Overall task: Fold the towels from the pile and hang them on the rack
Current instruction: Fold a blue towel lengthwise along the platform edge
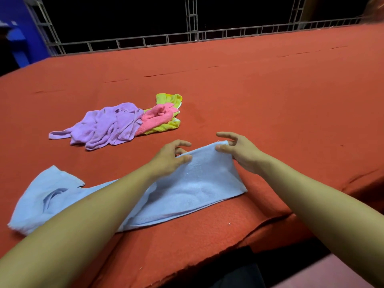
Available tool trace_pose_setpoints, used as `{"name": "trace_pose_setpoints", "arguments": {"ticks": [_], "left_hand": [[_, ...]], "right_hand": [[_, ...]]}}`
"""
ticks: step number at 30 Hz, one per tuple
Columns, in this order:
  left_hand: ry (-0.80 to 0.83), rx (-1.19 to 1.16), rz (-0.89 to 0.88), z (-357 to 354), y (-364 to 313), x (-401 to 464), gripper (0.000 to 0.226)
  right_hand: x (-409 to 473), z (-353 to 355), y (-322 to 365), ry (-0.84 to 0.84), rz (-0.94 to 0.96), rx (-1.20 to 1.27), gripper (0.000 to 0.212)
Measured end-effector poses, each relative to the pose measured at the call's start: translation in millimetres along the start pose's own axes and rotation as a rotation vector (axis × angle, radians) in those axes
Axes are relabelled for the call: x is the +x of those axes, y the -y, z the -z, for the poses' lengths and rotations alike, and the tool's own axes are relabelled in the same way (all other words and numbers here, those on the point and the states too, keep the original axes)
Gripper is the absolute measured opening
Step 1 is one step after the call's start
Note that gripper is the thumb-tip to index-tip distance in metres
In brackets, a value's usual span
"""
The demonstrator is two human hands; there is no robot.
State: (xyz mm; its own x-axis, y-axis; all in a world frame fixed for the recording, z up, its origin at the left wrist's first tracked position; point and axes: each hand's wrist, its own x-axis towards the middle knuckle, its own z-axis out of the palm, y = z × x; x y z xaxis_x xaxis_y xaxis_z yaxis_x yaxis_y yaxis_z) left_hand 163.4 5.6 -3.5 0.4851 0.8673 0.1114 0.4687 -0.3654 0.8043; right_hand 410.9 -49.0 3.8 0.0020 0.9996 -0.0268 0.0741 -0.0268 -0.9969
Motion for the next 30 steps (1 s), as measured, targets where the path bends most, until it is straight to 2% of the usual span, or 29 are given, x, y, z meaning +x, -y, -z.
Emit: {"name": "trace_pose_setpoints", "arguments": {"ticks": [3,8,17,21,24,27,30], "left_hand": [[0.016,-0.01,-0.021,-1.0,-8.2,6.3,0.035],[-0.021,-0.045,-0.012,-5.3,-16.2,31.9,0.034],[-0.107,-0.014,0.059,-27.2,-3.7,98.4,0.029],[-0.133,0.186,0.144,-34.7,18.8,115.0,0.033],[-0.245,0.378,0.121,-41.7,25.4,105.7,0.036],[-0.302,0.297,0.036,-57.1,8.9,84.6,0.033],[-0.214,0.206,0.021,-83.0,-16.8,56.8,0.03]], "right_hand": [[2.2,7.6,-1.0,-0.091,0.051,-0.029,0.044],[17.2,20.8,6.2,-0.288,0.108,-0.089,0.051],[89.0,70.7,15.6,-0.285,-0.049,-0.312,0.064],[111.6,72.8,-1.7,-0.294,-0.099,-0.417,0.071],[104.8,70.8,-22.7,-0.394,-0.061,-0.53,0.061],[81.6,76.2,-41.6,-0.442,-0.007,-0.597,0.048],[52.1,81.6,-53.7,-0.454,0.0,-0.682,0.038]]}}
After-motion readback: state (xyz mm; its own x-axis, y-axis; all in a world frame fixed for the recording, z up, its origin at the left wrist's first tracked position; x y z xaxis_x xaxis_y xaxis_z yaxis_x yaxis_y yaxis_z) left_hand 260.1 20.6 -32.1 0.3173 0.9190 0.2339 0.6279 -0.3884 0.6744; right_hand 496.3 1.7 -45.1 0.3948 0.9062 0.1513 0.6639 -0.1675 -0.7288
